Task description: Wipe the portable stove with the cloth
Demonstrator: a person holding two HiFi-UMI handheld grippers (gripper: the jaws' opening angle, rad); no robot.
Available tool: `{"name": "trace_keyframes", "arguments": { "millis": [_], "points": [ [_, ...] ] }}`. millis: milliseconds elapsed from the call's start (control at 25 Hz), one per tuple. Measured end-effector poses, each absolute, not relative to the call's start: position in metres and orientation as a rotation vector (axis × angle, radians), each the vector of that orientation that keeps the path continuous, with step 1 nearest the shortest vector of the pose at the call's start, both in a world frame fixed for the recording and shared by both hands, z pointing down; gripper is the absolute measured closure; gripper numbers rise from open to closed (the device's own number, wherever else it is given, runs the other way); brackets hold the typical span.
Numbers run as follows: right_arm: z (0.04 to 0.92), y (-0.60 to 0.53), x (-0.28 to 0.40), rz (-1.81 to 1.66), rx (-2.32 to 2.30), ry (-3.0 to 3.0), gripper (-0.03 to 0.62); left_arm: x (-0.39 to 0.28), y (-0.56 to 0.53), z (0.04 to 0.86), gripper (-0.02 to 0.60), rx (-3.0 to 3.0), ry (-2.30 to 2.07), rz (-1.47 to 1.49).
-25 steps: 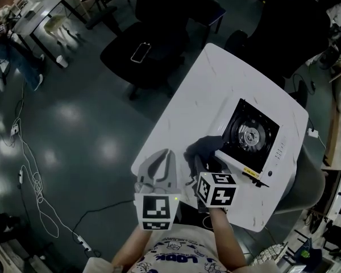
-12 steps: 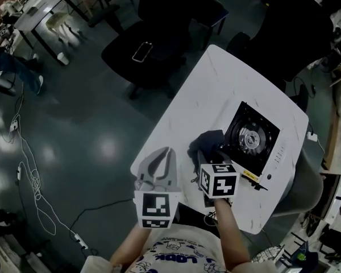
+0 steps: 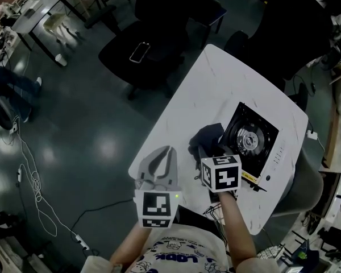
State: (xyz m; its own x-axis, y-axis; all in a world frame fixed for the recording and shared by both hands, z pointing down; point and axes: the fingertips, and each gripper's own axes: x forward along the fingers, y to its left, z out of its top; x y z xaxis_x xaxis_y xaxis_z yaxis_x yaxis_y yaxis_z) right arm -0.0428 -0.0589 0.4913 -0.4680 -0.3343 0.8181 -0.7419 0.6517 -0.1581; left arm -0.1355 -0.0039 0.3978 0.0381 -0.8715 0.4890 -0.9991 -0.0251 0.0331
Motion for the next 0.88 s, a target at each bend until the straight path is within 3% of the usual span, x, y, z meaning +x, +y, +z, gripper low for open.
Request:
{"name": "trace_keyframes", "arguments": {
  "millis": [880],
  "points": [
    [0.494,-0.121,-0.035,0.617,0.756,-2.056,0.496,-0.111,-0.049,0.404,0.551,2.000,-1.845,0.499]
  ]
}}
